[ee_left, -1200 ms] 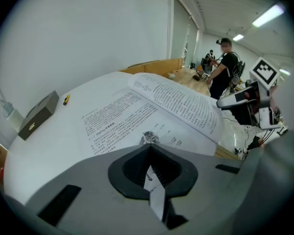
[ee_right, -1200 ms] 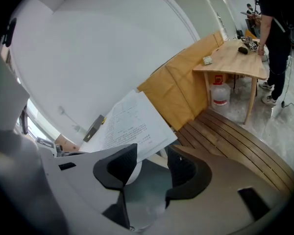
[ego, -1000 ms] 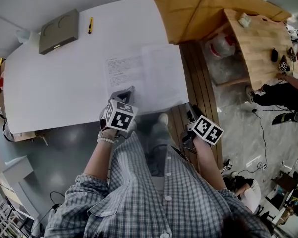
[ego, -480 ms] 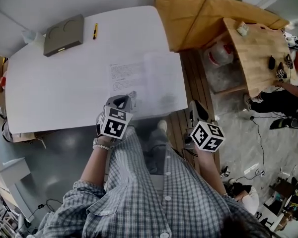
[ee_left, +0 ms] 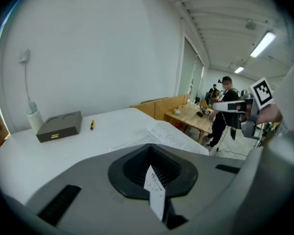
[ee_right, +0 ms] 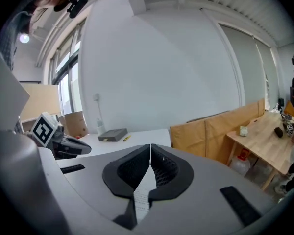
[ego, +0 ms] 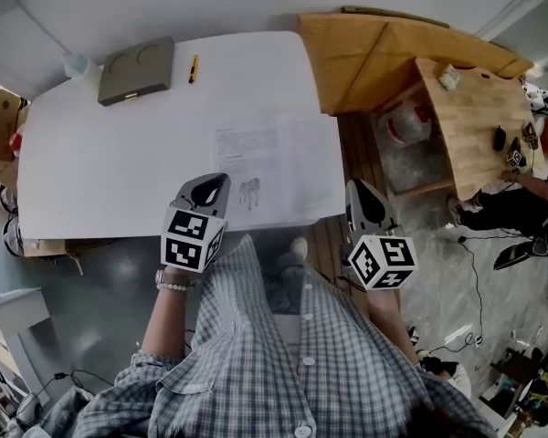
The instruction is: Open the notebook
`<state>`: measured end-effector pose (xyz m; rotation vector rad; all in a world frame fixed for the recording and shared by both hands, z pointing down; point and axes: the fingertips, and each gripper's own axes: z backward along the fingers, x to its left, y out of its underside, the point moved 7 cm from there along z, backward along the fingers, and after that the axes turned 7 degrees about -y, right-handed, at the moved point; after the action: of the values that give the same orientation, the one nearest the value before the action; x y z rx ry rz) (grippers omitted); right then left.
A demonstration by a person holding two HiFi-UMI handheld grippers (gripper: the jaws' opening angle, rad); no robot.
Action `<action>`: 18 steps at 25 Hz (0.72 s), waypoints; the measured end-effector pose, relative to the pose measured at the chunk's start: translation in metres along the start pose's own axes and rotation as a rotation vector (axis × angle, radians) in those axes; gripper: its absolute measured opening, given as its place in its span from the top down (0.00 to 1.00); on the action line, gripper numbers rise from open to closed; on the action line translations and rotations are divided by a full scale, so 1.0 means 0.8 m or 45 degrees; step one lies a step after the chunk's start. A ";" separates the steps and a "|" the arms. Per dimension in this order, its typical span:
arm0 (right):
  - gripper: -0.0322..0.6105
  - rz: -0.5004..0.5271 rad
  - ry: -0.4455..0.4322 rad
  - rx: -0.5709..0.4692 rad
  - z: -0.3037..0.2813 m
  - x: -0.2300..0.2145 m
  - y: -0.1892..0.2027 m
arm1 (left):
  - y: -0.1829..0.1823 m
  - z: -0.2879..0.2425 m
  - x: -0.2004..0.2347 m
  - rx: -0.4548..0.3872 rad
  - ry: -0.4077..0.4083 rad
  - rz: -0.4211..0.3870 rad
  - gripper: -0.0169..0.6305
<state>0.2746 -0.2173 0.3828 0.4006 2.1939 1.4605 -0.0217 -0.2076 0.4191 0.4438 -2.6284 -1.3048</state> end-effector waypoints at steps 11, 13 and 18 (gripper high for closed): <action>0.91 0.109 -0.105 -0.164 -0.004 0.035 -0.072 | -0.073 0.076 0.006 -0.386 0.015 0.075 0.96; 0.91 0.121 -0.116 -0.190 -0.004 0.040 -0.082 | -0.080 0.087 0.008 -0.419 0.003 0.071 0.96; 0.92 0.154 -0.128 -0.231 -0.009 0.045 -0.092 | -0.094 0.102 0.007 -0.489 0.031 0.120 0.96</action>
<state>0.2418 -0.2346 0.3094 0.5397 1.9691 1.6506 -0.0361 -0.1914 0.3098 0.2696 -2.2690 -1.7052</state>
